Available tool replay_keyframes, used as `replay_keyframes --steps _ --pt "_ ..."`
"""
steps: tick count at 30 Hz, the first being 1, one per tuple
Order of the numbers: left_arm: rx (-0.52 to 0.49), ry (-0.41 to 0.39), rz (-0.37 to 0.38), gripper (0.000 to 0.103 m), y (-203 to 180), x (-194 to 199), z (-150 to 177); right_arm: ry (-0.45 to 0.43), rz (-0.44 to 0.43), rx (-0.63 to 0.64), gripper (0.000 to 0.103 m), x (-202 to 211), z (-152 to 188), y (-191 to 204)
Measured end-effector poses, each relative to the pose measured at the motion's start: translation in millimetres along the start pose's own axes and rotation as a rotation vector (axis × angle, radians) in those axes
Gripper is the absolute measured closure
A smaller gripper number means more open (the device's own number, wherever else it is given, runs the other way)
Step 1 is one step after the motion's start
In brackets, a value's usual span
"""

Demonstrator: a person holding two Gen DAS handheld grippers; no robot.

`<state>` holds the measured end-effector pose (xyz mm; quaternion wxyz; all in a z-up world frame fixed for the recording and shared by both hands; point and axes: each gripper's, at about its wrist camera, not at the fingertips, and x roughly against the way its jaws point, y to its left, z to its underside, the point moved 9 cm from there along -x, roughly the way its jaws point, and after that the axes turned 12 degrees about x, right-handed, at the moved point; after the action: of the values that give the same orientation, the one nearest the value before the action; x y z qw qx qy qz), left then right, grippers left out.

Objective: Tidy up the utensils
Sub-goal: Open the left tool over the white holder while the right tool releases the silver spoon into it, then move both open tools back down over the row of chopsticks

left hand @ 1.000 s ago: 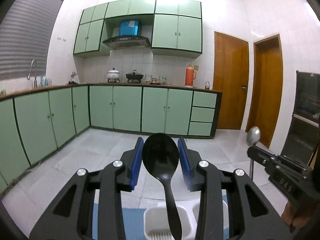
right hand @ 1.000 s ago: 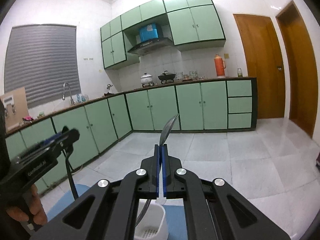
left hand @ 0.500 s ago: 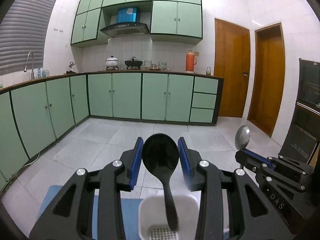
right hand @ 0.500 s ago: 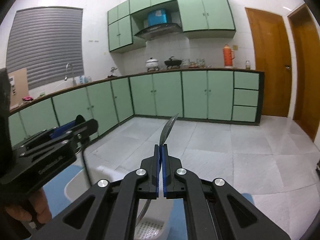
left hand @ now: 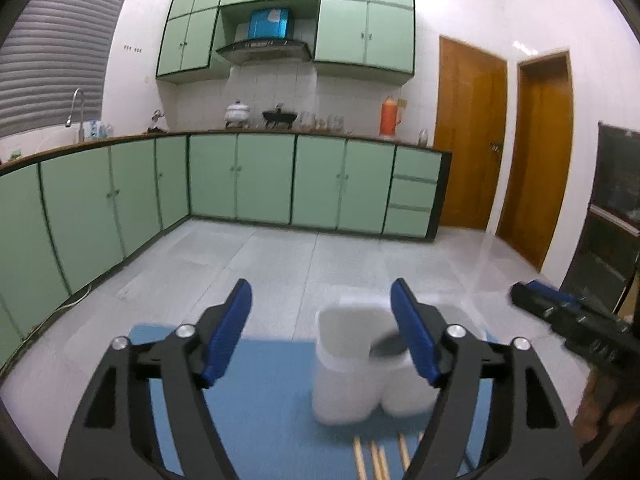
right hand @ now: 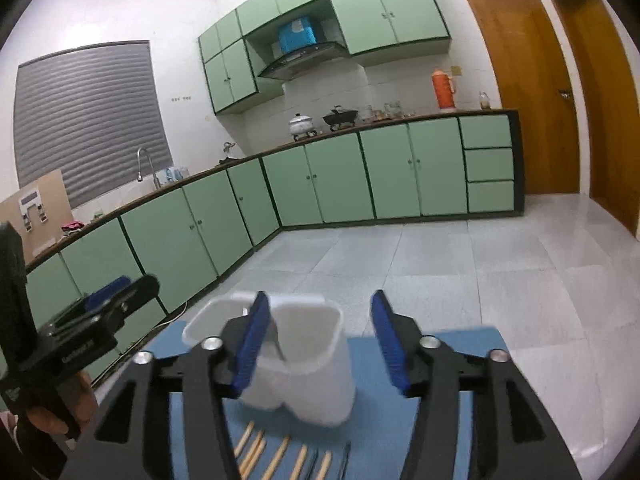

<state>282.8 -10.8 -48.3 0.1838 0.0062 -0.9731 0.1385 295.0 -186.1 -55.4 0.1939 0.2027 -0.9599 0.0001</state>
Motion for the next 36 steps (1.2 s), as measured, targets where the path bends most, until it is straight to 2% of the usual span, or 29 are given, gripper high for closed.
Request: replay_keyframes --steps 6,15,17,21,23,25,29,31,36 --pt "0.024 0.113 -0.015 0.024 15.6 41.4 47.4 0.067 0.035 -0.045 0.028 52.1 50.3 -2.6" --pt "-0.018 0.285 -0.006 0.02 20.2 91.4 128.8 0.24 0.048 -0.066 0.026 105.1 141.9 15.1" --pt "-0.024 0.312 -0.009 0.02 21.6 99.9 146.3 0.263 0.043 -0.08 0.028 113.6 157.4 19.4" --pt "-0.031 0.36 -0.024 0.021 28.6 112.3 173.2 0.317 0.034 -0.07 0.044 125.7 184.9 32.5" --pt "-0.036 0.38 -0.033 0.025 30.0 115.0 183.7 0.338 0.034 -0.05 0.049 128.9 193.2 38.4" --pt "-0.031 0.402 -0.036 0.029 31.1 117.5 191.5 0.37 0.018 -0.039 0.059 129.6 202.9 47.4" --pt "-0.028 0.443 -0.029 0.032 33.3 124.9 209.1 0.409 0.002 -0.008 0.065 133.2 219.2 59.9" --pt "-0.038 0.466 -0.026 0.037 30.3 126.6 219.3 0.418 -0.007 -0.005 0.069 134.1 222.9 63.8" --pt "-0.043 0.506 -0.035 0.047 29.2 122.8 229.8 0.421 -0.009 -0.001 0.069 137.6 225.8 66.9"
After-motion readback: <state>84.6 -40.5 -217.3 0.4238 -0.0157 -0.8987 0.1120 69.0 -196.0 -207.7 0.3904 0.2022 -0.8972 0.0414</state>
